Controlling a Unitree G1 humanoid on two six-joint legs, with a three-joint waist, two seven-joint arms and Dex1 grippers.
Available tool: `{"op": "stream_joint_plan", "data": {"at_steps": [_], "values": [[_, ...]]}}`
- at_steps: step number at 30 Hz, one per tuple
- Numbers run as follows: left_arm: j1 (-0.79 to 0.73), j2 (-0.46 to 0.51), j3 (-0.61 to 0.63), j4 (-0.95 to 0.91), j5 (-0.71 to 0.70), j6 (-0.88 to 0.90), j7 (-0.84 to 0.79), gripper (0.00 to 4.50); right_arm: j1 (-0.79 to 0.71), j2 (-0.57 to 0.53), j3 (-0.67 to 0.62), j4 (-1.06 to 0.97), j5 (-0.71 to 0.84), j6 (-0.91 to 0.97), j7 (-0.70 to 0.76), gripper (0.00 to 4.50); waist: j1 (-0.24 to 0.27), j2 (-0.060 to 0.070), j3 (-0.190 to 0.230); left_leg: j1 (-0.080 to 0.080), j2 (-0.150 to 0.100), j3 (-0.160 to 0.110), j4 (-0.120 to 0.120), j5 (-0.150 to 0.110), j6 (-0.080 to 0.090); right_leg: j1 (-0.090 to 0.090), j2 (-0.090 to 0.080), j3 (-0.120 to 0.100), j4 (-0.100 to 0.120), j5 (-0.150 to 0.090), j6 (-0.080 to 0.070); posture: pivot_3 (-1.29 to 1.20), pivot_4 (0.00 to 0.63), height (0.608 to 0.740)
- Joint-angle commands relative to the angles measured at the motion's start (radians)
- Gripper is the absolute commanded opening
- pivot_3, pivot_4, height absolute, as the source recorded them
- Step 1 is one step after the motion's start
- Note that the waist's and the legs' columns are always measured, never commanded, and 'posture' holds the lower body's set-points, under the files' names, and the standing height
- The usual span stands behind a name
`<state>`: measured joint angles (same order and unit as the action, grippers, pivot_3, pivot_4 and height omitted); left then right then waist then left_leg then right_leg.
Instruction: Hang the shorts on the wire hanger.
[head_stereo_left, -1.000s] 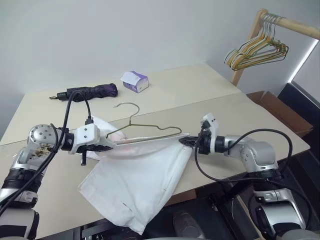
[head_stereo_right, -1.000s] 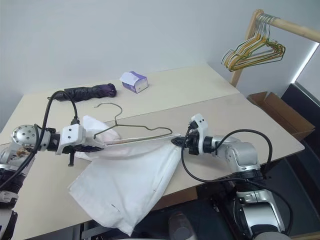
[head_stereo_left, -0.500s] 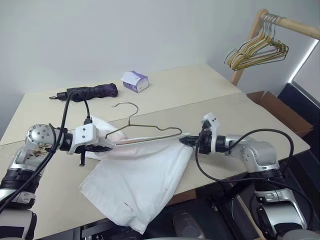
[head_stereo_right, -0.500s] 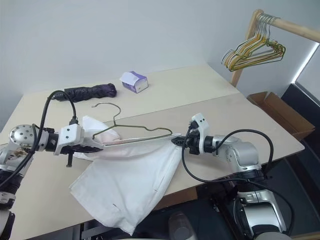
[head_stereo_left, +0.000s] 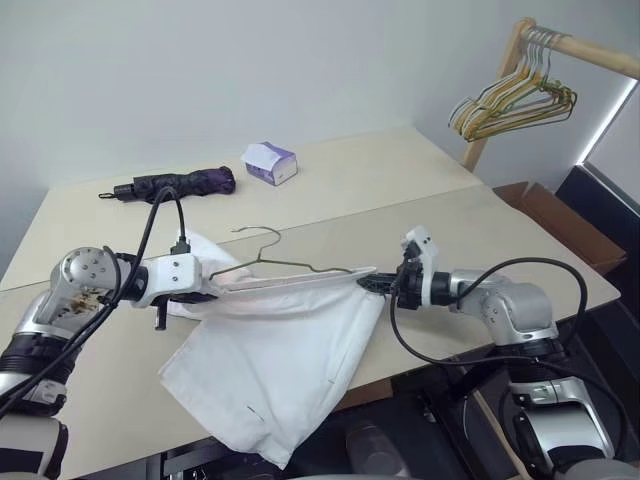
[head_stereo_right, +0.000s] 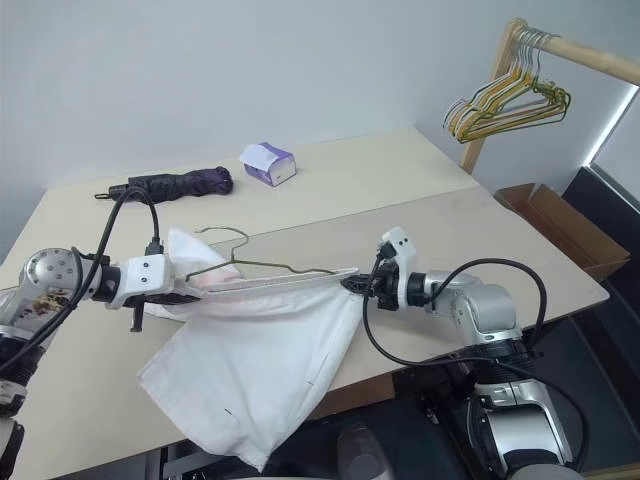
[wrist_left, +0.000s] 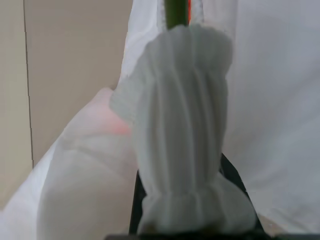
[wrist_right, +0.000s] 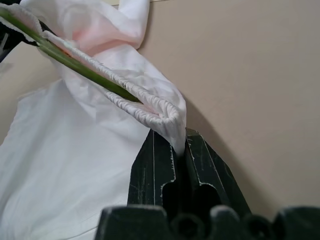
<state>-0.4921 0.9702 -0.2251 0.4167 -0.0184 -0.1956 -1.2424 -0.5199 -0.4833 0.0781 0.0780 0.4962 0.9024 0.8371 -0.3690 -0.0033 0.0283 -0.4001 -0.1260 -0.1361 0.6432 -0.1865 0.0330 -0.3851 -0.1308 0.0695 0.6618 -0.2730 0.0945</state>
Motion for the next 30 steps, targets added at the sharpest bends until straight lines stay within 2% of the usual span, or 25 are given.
{"op": "stream_joint_plan", "data": {"at_steps": [1,9,18,21,30], "values": [[0.001,0.106,0.003,0.136,0.136,0.028,0.048,0.0,0.006,-0.102,-0.078,0.0,-0.037,-0.04,-0.015,0.06,0.0,0.0,0.0,0.0,0.0,0.0,0.0,0.0,0.0,0.0,0.0,0.0,0.0,0.0,0.0,-0.3,0.0,0.74],[-0.023,0.063,-0.047,0.111,0.155,0.028,0.069,0.0,-0.01,-0.124,-0.035,-0.104,-0.027,-0.078,-0.001,0.06,0.0,0.0,0.0,0.0,0.0,0.0,0.0,0.0,0.0,0.0,0.0,0.0,0.0,0.0,0.001,-0.3,0.0,0.74],[-0.132,-0.066,-0.089,0.168,0.173,0.023,0.098,0.0,-0.028,-0.08,0.066,-0.297,-0.042,-0.073,-0.031,0.06,-0.001,0.0,0.0,0.0,0.0,0.0,0.0,0.0,0.0,0.0,0.0,-0.001,-0.001,-0.001,0.002,-0.32,0.0,0.74],[-0.155,-0.103,-0.087,0.195,0.178,0.024,0.113,0.0,-0.027,-0.07,0.084,-0.316,-0.051,-0.075,-0.038,0.92,-0.004,0.0,0.0,-0.001,0.0,0.0,0.0,0.0,0.0,0.0,0.0,-0.001,-0.001,-0.001,0.001,-0.32,0.0,0.74],[-0.172,-0.13,-0.058,0.199,0.166,0.019,0.111,0.0,-0.053,-0.111,0.063,-0.319,-0.078,-0.067,-0.043,4.15,-0.003,-0.001,0.0,-0.001,0.0,0.0,0.0,0.0,0.0,0.0,-0.001,-0.001,0.0,-0.001,0.001,-0.33,0.0,0.74]]}}
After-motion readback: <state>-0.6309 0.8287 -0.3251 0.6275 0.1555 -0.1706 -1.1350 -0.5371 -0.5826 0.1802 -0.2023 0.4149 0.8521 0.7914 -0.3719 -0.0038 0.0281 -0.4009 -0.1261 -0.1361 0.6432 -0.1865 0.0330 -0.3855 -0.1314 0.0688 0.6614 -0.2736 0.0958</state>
